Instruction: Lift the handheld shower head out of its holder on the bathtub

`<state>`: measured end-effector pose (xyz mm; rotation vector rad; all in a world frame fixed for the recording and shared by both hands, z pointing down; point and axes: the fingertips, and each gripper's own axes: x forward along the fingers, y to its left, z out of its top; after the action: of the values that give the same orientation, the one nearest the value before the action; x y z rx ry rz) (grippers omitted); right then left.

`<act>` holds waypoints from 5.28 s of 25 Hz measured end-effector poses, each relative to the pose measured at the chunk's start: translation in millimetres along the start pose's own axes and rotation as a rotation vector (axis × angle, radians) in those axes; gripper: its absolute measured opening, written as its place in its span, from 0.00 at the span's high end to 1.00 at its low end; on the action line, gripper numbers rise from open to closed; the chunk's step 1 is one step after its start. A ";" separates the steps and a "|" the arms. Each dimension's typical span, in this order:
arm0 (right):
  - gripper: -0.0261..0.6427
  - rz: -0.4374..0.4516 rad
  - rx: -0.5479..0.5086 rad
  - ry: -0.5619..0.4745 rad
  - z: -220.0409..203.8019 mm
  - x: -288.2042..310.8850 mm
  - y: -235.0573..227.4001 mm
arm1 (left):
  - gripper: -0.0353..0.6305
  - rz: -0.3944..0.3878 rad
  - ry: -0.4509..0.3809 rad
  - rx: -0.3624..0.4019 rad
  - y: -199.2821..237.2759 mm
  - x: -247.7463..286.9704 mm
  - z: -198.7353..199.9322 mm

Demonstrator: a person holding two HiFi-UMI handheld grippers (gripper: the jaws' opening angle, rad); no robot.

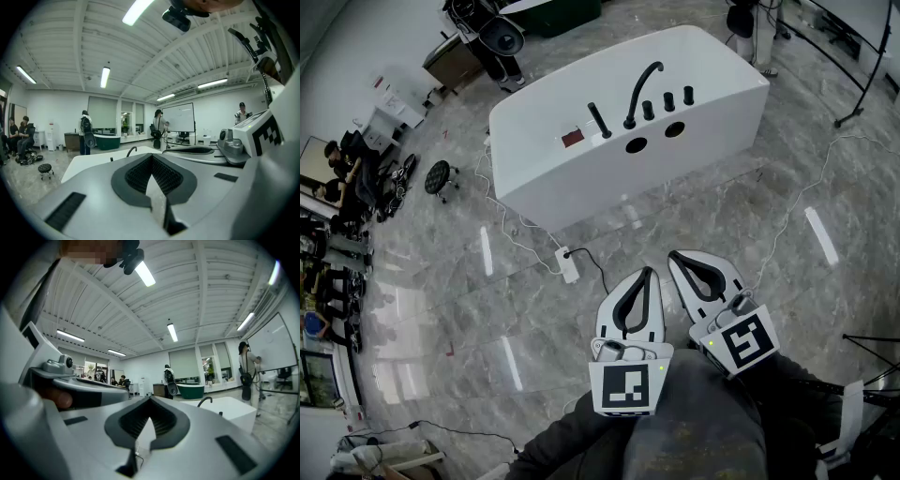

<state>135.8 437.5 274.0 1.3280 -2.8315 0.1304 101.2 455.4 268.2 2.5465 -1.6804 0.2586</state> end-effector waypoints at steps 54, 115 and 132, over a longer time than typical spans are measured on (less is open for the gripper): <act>0.96 0.016 0.001 0.100 -22.7 210.7 -76.9 | 0.94 0.011 -0.010 -0.132 170.2 165.8 -12.8; 0.96 0.126 0.119 0.162 -55.1 432.2 -243.8 | 0.94 0.154 0.166 -0.150 289.2 398.3 -23.9; 0.96 0.144 0.031 0.175 -48.8 575.9 -211.7 | 0.94 0.184 0.109 -0.210 437.2 434.7 -28.8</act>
<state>-71.4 -135.1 363.9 1.0594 -2.7837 0.2788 -135.9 -106.2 364.9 2.1938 -1.7973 0.2151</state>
